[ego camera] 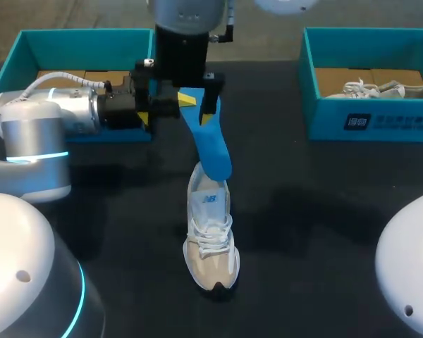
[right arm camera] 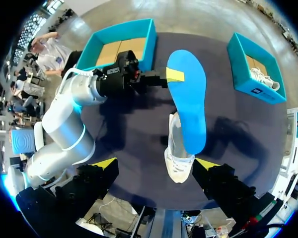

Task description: Take the shoe out of the shoebox, open the shoe tongue, remove and reinsert the insole, then place the shoe into the shoebox

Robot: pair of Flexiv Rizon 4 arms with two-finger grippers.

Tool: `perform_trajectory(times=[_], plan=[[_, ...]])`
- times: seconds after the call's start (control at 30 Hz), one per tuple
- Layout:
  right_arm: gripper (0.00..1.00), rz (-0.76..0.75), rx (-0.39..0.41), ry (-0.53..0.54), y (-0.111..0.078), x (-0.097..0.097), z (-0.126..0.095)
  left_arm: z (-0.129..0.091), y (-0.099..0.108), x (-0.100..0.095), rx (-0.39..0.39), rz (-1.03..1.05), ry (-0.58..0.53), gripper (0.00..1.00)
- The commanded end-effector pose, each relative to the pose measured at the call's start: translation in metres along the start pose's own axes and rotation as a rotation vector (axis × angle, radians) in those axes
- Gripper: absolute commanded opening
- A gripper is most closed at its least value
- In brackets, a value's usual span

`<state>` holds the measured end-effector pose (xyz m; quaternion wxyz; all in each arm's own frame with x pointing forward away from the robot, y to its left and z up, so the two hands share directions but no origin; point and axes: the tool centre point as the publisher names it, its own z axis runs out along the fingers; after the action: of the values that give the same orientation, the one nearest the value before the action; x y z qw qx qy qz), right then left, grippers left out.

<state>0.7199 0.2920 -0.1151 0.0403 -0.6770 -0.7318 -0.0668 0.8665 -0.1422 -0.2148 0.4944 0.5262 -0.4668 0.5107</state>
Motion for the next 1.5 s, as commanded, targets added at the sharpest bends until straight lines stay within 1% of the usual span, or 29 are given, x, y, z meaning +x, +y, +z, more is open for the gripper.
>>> perform_trajectory(times=[0.03,0.1,0.27,0.5,0.53,0.63,0.67,0.8,0.83,0.87,1.1,1.23,1.3,1.5], plan=[[1.0,-0.004,-0.006,0.037,-0.001,0.0,-0.001,-0.001,0.002,0.002,0.005,0.004,0.005,0.0],[1.0,0.0,-0.011,0.058,-0.001,-0.003,-0.002,-0.002,0.002,0.003,0.004,0.007,0.006,0.0],[1.0,0.019,-0.022,0.151,-0.003,-0.015,-0.006,-0.007,0.002,0.008,0.002,0.017,0.009,0.0],[1.0,0.022,-0.034,0.303,-0.003,-0.03,-0.013,-0.012,0.004,0.014,-0.002,0.032,0.022,0.0],[1.0,0.024,-0.034,0.334,-0.002,-0.032,-0.013,-0.013,0.004,0.014,-0.002,0.033,0.023,0.0],[1.0,0.026,-0.035,0.361,-0.002,-0.035,-0.014,-0.014,0.004,0.015,-0.003,0.035,0.025,0.0],[1.0,0.022,-0.03,0.402,-0.001,-0.038,-0.014,-0.016,0.005,0.017,-0.003,0.038,0.028,0.0],[1.0,0.031,-0.022,0.469,0.001,-0.045,-0.013,-0.018,0.006,0.02,-0.007,0.043,0.034,0.0],[1.0,0.031,-0.022,0.469,0.001,-0.045,-0.013,-0.018,0.006,0.02,-0.007,0.043,0.034,0.0],[1.0,0.033,-0.018,0.5,0.001,-0.047,-0.013,-0.02,0.007,0.021,-0.009,0.048,0.036,0.0],[1.0,0.046,-0.019,0.59,0.001,-0.058,-0.012,-0.024,0.01,0.027,-0.019,0.063,0.041,0.0],[1.0,0.053,-0.022,0.626,0.001,-0.063,-0.011,-0.026,0.012,0.028,-0.022,0.068,0.042,0.0],[1.0,0.052,-0.022,0.676,0.001,-0.068,-0.01,-0.029,0.013,0.031,-0.023,0.072,0.045,0.0],[1.0,0.065,-0.013,0.736,0.003,-0.077,-0.005,-0.037,0.014,0.037,-0.022,0.083,0.051,0.0]])
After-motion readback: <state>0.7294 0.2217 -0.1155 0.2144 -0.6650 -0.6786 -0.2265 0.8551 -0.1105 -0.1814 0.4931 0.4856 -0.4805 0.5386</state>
